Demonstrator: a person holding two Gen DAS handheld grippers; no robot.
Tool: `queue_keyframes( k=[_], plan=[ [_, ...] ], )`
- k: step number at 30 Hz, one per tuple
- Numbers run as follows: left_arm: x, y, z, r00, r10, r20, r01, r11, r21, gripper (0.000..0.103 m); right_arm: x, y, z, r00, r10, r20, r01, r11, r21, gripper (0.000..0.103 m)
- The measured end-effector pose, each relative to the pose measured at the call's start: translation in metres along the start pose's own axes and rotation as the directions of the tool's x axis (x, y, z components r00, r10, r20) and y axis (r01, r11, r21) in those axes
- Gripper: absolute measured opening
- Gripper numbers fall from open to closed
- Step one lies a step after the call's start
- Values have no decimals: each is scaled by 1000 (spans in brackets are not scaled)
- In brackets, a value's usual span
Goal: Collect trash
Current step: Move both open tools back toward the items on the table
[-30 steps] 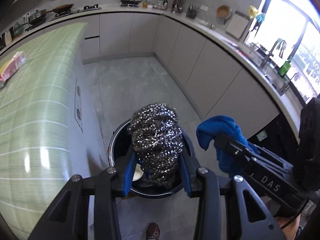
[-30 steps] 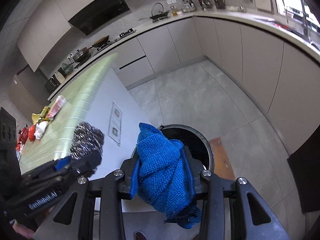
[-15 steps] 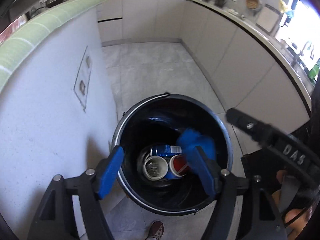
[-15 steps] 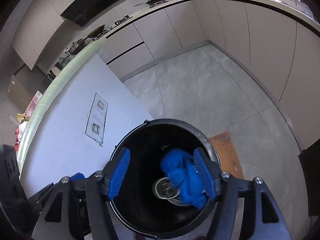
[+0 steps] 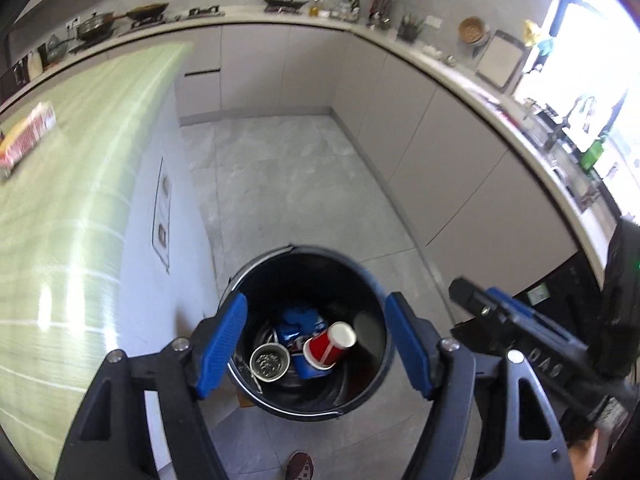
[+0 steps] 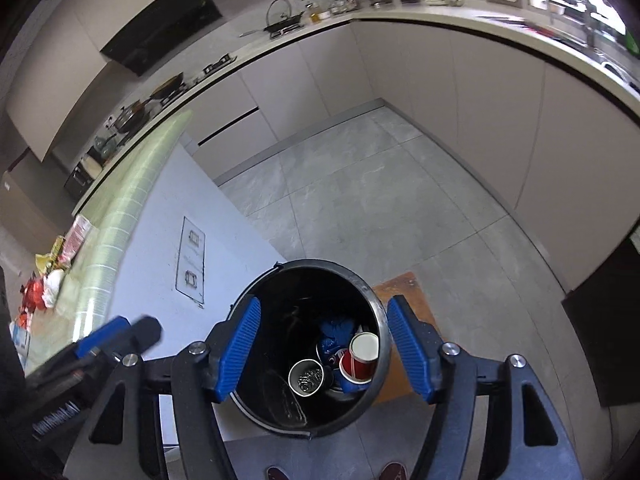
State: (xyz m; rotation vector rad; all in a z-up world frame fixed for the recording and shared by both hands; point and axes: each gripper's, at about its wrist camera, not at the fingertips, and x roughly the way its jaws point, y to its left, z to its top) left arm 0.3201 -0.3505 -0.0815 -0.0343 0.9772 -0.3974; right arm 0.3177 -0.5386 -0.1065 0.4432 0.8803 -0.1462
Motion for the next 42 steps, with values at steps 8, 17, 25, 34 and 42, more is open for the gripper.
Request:
queue_keyframes(
  k=[8, 17, 25, 34, 42],
  plan=[
    [-72, 35, 16, 997, -47, 55, 45, 998, 40, 73, -64, 64, -2, 997, -7, 73, 9, 1000, -16, 69],
    [-122, 183, -2, 996, 55, 74, -51, 997, -51, 73, -66, 216, -30, 994, 82, 74, -73, 991, -111, 75],
    [-163, 325, -24, 976, 201, 83, -186, 969, -165, 73, -31, 350, -77, 989, 150, 18, -144, 972, -187, 75],
    [-175, 438, -24, 939, 335, 75, -299, 906, -300, 73, 10, 462, -88, 977, 208, -54, -214, 920, -327, 75],
    [-168, 474, -9, 915, 398, 70, -357, 877, -323, 73, 44, 515, -70, 978, 207, -32, -204, 903, -378, 75]
  ],
)
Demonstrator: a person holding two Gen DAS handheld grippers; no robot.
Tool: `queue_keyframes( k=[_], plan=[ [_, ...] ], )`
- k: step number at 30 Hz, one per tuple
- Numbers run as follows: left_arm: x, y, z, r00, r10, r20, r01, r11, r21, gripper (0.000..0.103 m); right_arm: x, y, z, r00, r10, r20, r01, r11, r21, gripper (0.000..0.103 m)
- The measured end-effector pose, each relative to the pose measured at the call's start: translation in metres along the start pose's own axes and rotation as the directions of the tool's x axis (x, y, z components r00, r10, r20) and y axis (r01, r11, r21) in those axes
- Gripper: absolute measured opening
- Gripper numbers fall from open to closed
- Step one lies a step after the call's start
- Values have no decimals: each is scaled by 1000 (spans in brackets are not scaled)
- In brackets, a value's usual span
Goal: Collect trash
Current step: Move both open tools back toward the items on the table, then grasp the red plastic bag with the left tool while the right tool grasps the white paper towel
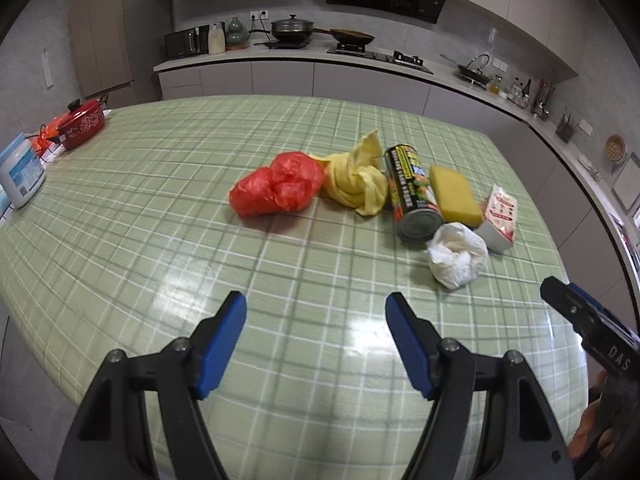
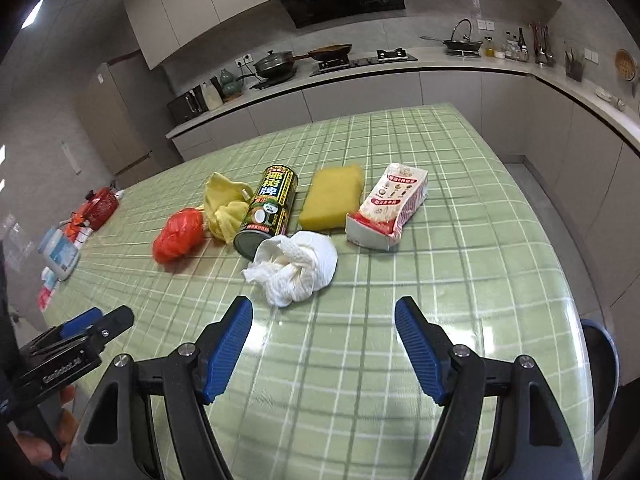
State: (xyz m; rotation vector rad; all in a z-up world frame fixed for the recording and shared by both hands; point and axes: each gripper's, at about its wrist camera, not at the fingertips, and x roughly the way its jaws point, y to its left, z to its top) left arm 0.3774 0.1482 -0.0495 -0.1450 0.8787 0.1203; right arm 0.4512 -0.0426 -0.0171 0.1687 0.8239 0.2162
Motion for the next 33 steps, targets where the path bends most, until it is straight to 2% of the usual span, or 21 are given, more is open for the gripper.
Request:
queue_keyframes(
  k=[4, 9, 17, 18, 19, 21, 22, 24, 33],
  plan=[
    [11, 10, 12, 1000, -6, -8, 6, 1000, 8, 73, 25, 7, 11, 999, 2, -39, -2, 1000, 20, 75],
    [29, 23, 32, 999, -46, -13, 46, 998, 41, 73, 56, 19, 17, 997, -48, -64, 50, 998, 27, 75],
    [56, 44, 60, 994, -100, -37, 103, 990, 100, 73, 105, 17, 20, 986, -103, -128, 120, 984, 129, 75],
    [60, 47, 64, 994, -102, -42, 106, 989, 105, 73, 111, 17, 19, 984, -103, -142, 123, 983, 135, 72],
    [63, 48, 65, 993, -106, -47, 110, 988, 109, 73, 114, 17, 17, 984, -99, -145, 119, 983, 140, 60],
    [69, 50, 68, 992, -114, -51, 120, 985, 123, 73, 116, 19, 16, 987, -87, -135, 107, 983, 147, 51],
    [72, 50, 70, 992, -117, -55, 124, 984, 130, 73, 115, 21, 17, 988, -93, -127, 110, 985, 135, 42],
    [78, 51, 74, 989, -131, -72, 140, 981, 137, 73, 110, 25, 19, 989, -103, -109, 115, 987, 110, 35],
    [92, 47, 87, 981, -169, -99, 184, 969, 164, 73, 67, 31, 50, 986, -160, 44, 152, 978, 144, 34]
  ],
)
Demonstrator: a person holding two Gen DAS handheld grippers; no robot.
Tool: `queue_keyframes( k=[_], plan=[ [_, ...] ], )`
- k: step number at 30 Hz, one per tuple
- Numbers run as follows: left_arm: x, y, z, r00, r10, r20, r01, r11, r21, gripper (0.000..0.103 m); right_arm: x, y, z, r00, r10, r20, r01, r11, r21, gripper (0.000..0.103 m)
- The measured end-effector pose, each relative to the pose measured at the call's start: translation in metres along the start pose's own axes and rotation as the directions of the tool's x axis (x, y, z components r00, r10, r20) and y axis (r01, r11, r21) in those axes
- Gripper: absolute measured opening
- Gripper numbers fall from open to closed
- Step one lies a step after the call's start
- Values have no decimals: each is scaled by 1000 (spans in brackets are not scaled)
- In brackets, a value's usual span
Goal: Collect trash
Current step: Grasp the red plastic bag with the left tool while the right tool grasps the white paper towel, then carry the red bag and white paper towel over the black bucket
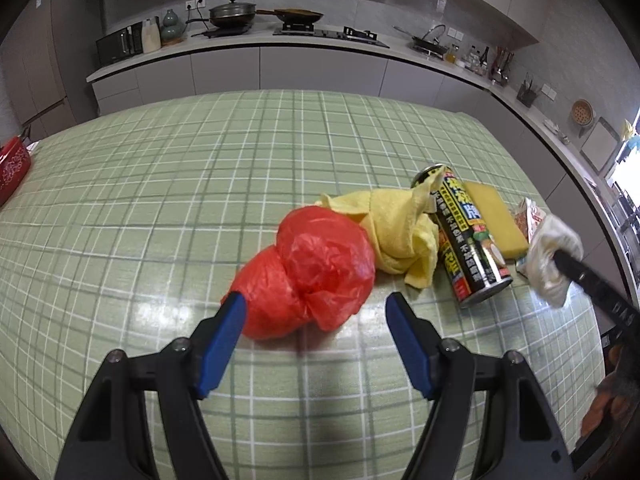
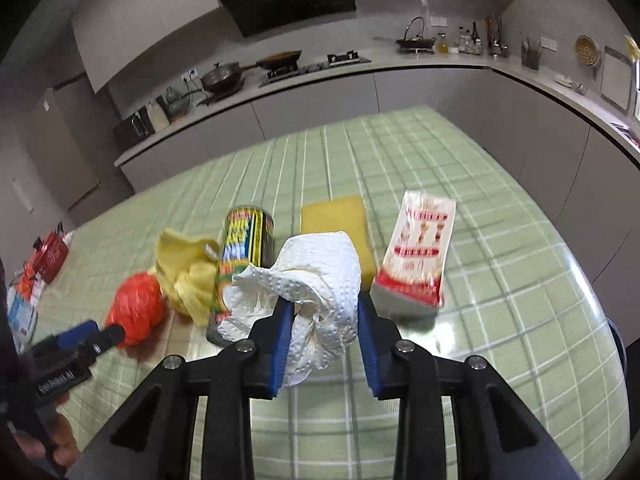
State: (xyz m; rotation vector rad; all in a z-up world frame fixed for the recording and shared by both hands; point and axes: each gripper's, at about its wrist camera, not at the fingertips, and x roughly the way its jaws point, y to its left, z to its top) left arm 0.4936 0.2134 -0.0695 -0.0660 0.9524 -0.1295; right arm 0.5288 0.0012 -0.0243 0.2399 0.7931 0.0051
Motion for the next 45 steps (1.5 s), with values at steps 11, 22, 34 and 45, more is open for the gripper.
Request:
queue_keyframes(
  k=[11, 22, 34, 45],
  plan=[
    [29, 2, 23, 1000, -10, -8, 10, 1000, 8, 73, 27, 17, 27, 1000, -1, -6, 1, 1000, -2, 34],
    [42, 6, 19, 1000, 4, 8, -4, 1000, 13, 48, 37, 17, 24, 1000, 0, -18, 0, 1000, 9, 34],
    [-19, 12, 3, 992, -22, 127, 32, 996, -83, 35, 11, 12, 22, 999, 54, 8, -54, 998, -21, 34],
    [-67, -105, -29, 980, -76, 183, 81, 996, -23, 35, -54, -53, -13, 996, 91, 15, -90, 994, -65, 34]
  ],
)
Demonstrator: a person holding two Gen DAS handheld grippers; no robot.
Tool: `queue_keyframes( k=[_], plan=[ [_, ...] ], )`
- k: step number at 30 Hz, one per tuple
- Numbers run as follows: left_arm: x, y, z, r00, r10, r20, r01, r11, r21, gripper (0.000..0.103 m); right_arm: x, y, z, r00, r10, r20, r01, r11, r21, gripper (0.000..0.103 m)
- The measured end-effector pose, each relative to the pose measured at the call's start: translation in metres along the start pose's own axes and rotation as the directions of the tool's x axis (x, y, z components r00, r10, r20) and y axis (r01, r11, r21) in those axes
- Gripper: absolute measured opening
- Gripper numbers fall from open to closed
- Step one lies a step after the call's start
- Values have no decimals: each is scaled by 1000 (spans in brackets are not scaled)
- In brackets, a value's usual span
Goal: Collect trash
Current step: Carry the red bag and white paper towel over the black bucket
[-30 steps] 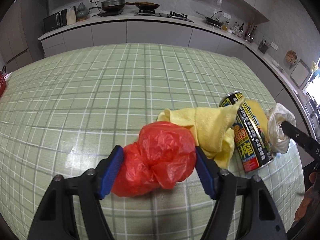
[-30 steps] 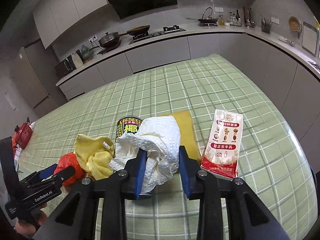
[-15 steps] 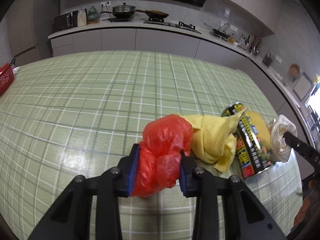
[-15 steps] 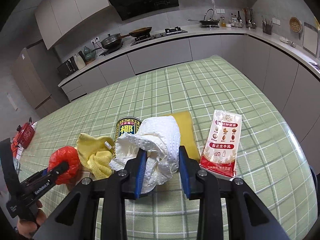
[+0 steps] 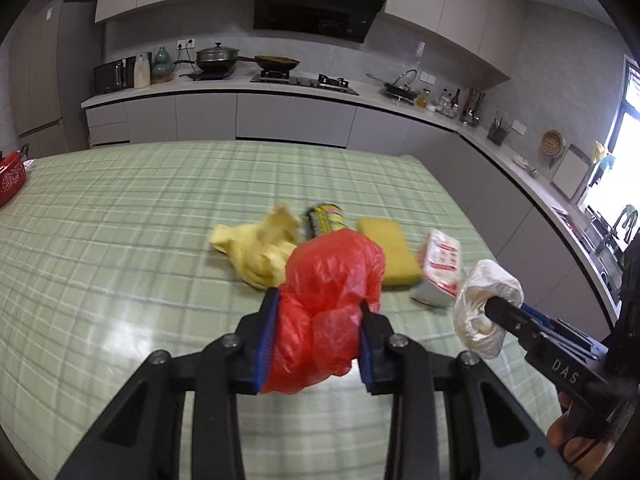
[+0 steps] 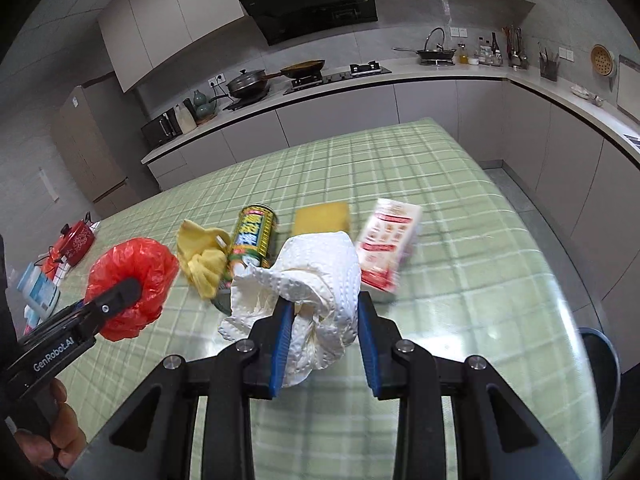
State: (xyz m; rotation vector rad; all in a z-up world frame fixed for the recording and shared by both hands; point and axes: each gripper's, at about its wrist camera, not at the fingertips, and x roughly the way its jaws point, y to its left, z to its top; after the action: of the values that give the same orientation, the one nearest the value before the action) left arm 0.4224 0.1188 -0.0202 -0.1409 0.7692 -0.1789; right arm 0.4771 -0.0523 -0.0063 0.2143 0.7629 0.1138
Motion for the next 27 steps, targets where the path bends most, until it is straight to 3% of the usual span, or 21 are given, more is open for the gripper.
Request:
queue_keyframes(
  k=[8, 12, 17, 27],
  plan=[
    [-18, -77, -33, 998, -61, -26, 63, 997, 53, 35, -69, -64, -29, 998, -50, 30, 49, 998, 39, 34],
    [-22, -106, -42, 992, -120, -24, 122, 987, 104, 35, -101, -94, -46, 991, -124, 53, 119, 989, 89, 34],
    [-17, -131, -59, 981, -181, -69, 189, 974, 127, 35, -127, -122, -71, 976, -215, 22, 211, 970, 118, 34],
    [-26, -225, -83, 971, -220, -94, 234, 955, 184, 35, -171, -196, -89, 975, -222, 31, 213, 962, 168, 34]
  ],
)
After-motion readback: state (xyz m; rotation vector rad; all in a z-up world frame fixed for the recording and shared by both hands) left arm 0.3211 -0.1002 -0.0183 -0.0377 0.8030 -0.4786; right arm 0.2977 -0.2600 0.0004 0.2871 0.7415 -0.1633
